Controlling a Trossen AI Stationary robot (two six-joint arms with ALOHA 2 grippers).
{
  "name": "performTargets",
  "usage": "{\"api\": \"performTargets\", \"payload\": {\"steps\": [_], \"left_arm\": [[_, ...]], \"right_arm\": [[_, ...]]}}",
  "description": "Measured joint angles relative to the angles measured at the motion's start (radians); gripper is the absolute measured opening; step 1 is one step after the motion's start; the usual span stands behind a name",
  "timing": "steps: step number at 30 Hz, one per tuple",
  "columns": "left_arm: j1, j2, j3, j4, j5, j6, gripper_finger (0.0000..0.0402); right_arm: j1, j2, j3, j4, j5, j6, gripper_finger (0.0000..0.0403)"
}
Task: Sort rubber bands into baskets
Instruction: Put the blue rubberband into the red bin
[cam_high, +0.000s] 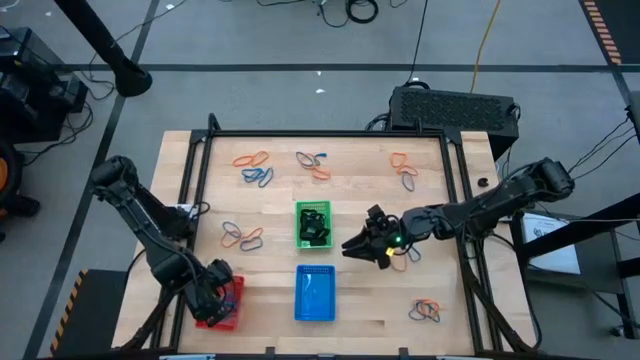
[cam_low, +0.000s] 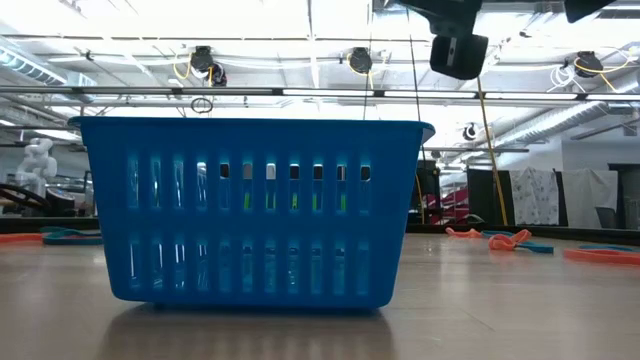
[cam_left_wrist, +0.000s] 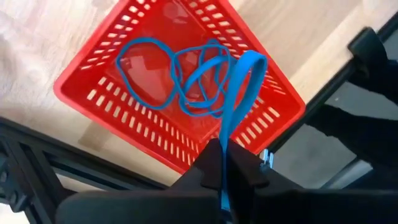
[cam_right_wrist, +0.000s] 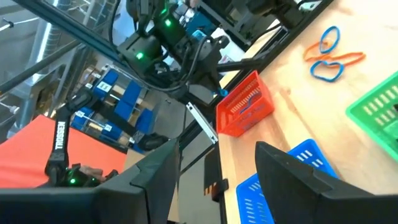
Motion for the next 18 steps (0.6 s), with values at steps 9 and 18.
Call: {"api": "performTargets", "payload": {"steps": [9,18], "left_arm": [[-0.001,0.000,0.000,0.009,-0.004,-0.001,0.0094],[-0.001,0.000,0.000,0.007,0.027,0.027,0.0143]], "right_arm": [[-0.020,0.000,0.000,0.000,0.000,-0.004,0.0203],[-0.036,0.000,0.000,0.000,0.000,-0.045,0.0203]]}}
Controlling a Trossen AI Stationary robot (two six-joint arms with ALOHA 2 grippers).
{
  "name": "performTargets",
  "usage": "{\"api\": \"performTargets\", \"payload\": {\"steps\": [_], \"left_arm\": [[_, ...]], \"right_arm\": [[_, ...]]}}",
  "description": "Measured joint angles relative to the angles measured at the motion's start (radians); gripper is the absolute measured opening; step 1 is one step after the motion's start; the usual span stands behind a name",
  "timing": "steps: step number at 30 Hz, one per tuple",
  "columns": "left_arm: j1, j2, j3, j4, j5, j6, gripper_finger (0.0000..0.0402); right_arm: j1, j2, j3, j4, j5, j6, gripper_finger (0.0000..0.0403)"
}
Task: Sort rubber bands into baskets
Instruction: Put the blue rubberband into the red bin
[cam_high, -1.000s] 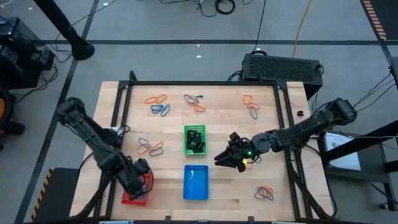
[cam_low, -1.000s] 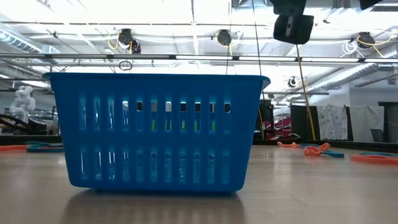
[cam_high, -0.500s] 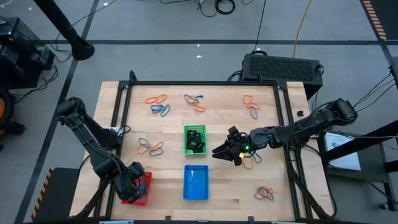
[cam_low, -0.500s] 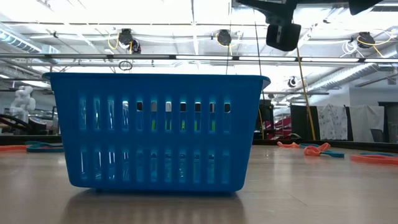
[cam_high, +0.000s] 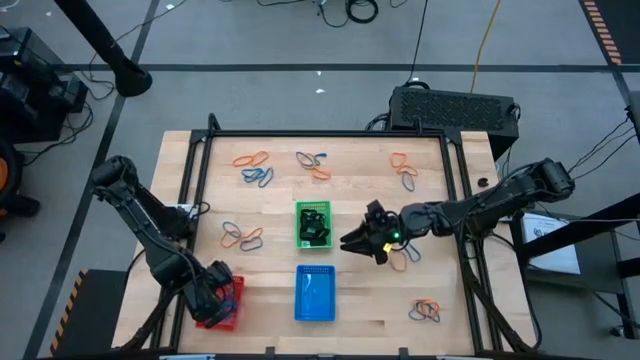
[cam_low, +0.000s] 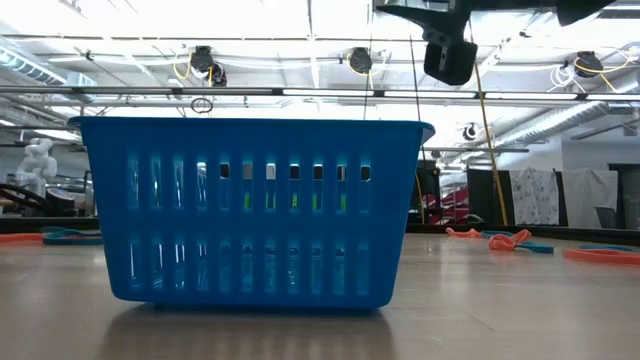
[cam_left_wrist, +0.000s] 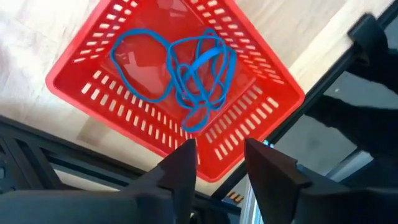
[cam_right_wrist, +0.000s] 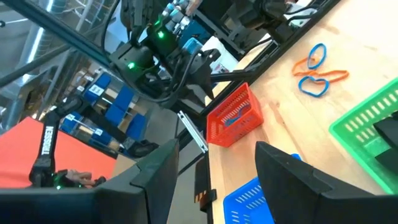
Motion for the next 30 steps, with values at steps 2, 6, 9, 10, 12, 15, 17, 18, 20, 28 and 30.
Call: {"api": "performTargets", "payload": {"steps": [2,6,9,10,12,15,17,18,20,28,30], "left_arm": [[0.001,0.000,0.000,-0.002,0.000,0.035,0.0145],[0.022,0.000,0.000,-0.003,-0.042,0.091,0.0145],[0.057,-0.001,0.000,0.023,-0.091,0.170,0.0145],[0.073,-0.002,0.001,0.030,-0.114,0.206,0.0145],[0.118,-0.006,0.001,0.020,-0.161,0.282,0.0145],[0.223,-0.010,0.001,-0.018,-0.194,0.400,0.0145],[0.313,-0.010,0.001,-0.056,-0.194,0.498,0.0145],[0.365,-0.010,0.001,-0.071,-0.194,0.555,0.0145],[0.480,-0.010,0.001,-0.094,-0.193,0.669,0.0145],[1.037,-0.002,0.001,-0.049,-0.236,1.020,0.0145],[1.157,0.013,0.001,0.024,-0.235,1.101,0.0145]], "right_arm": [[-0.005,0.000,0.000,0.000,0.000,0.000,0.0203],[-0.009,0.000,0.000,0.000,0.000,0.000,0.0203],[-0.009,0.000,0.000,0.000,0.000,-0.005,0.0203],[-0.009,0.000,0.000,0.000,0.000,-0.010,0.0203],[-0.009,0.000,0.000,0.000,0.001,-0.022,0.0203],[-0.009,0.000,0.000,0.000,0.009,-0.017,0.0203],[-0.009,0.000,0.000,0.000,0.010,0.002,0.0203],[-0.009,0.000,0.000,0.000,0.010,0.007,0.0203],[-0.009,0.000,0.000,0.000,0.010,0.022,0.0203],[0.013,0.000,0.000,-0.004,0.036,0.078,0.0203],[0.031,0.000,0.000,-0.011,0.066,0.079,0.0203]]}}
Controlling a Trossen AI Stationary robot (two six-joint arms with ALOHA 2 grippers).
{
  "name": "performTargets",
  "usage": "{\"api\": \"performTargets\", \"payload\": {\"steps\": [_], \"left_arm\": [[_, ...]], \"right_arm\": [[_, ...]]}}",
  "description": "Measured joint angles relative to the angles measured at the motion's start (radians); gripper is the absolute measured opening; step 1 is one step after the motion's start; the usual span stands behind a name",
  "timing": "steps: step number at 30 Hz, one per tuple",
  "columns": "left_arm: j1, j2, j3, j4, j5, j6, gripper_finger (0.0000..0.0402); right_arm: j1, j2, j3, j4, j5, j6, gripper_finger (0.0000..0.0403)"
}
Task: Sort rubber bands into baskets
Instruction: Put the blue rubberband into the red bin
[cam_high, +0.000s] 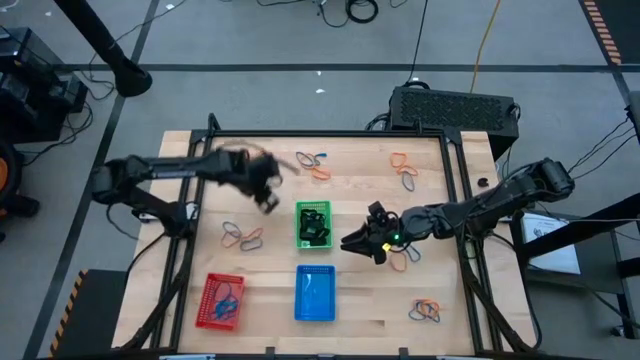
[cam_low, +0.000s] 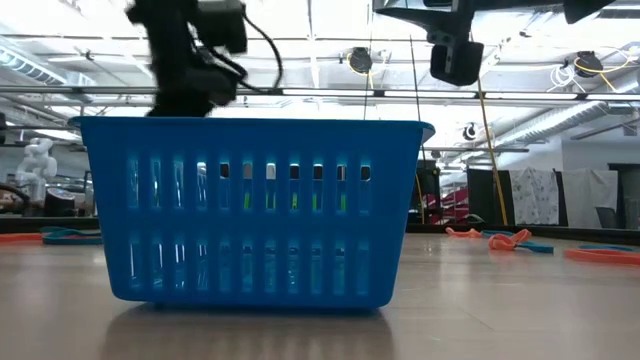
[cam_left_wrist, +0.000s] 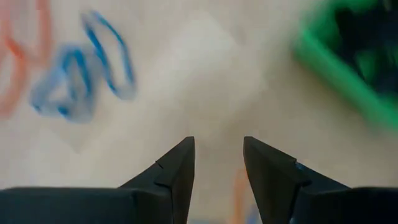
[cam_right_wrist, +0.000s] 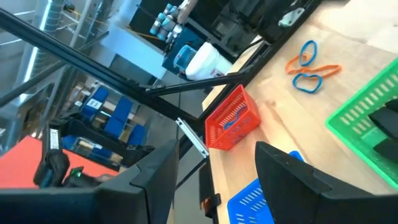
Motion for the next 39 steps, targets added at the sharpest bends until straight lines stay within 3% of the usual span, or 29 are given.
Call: {"api": "performTargets", "payload": {"steps": [4,9,19,27,32,35,39], "left_arm": [[0.171,0.056,0.000,0.145,0.000,0.118,0.0145],[0.272,0.146,0.000,0.229,0.006,0.189,0.0145],[0.307,0.319,0.000,0.315,0.007,0.236,0.0145],[0.312,0.397,-0.001,0.338,-0.024,0.203,0.0145],[0.347,0.411,0.001,0.359,0.031,0.181,0.0142],[0.370,0.411,0.001,0.364,0.056,0.180,0.0117],[0.388,0.411,0.001,0.357,0.061,0.180,0.0039]], "right_arm": [[0.038,0.000,0.000,-0.006,0.048,0.037,0.0203],[0.084,0.000,0.000,-0.022,0.103,0.103,0.0203],[0.147,0.000,0.000,-0.020,0.202,0.158,0.0203],[0.146,0.000,0.000,-0.020,0.208,0.158,0.0203],[0.146,0.000,0.000,-0.020,0.206,0.156,0.0203],[0.146,0.000,0.000,-0.041,0.205,0.155,0.0203],[0.146,0.000,0.000,-0.056,0.204,0.157,0.0203]]}}
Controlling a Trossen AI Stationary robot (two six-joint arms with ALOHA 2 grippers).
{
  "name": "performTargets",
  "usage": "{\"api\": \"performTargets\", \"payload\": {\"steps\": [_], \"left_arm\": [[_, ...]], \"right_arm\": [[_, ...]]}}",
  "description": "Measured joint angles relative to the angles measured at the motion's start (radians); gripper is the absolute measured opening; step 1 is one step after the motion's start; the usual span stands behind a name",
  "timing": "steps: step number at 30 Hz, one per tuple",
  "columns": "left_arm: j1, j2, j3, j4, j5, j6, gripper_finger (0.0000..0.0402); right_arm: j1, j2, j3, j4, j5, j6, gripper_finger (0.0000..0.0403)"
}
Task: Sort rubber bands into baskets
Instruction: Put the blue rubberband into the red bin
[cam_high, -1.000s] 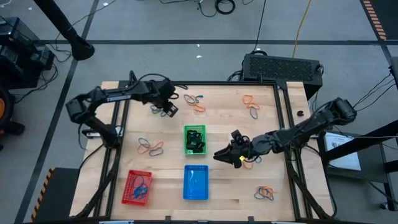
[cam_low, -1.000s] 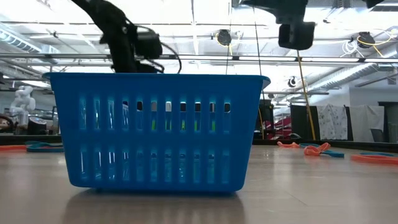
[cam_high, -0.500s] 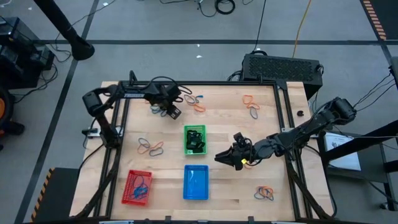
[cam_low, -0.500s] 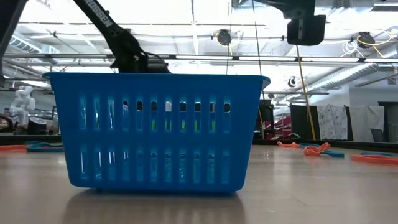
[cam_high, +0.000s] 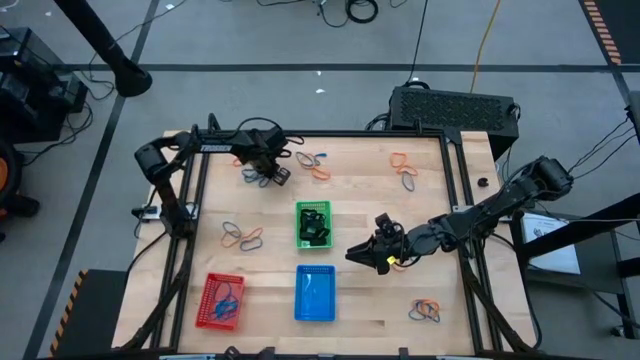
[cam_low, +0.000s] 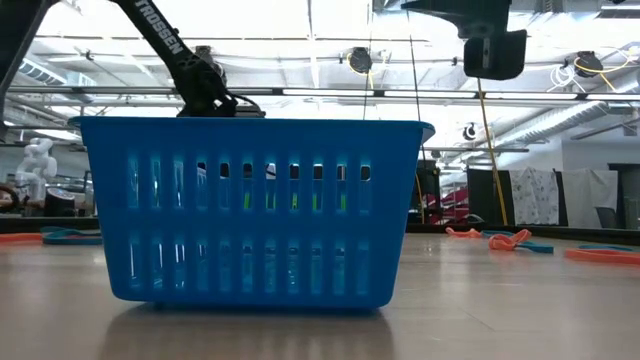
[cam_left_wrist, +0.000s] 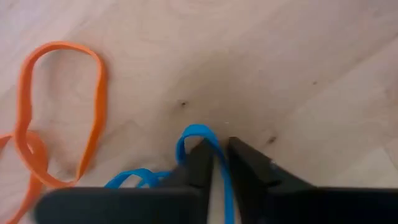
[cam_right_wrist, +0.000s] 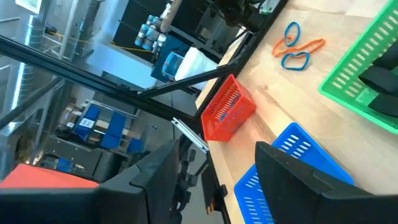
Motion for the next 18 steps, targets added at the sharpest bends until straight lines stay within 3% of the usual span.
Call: {"api": "performTargets", "payload": {"steps": [2,11,18], "left_arm": [[0.000,-0.001,0.000,0.000,0.000,0.000,0.0012],[-0.069,-0.102,-0.003,-0.021,0.013,0.004,0.0003],[-0.238,-0.258,-0.002,-0.103,0.148,-0.062,0.0002]], "right_arm": [[0.001,0.000,0.000,0.000,0.000,0.000,0.0203],[0.026,0.000,0.000,-0.045,0.000,-0.008,0.0203],[0.027,0.000,0.000,-0.074,-0.008,-0.008,0.0203]]}}
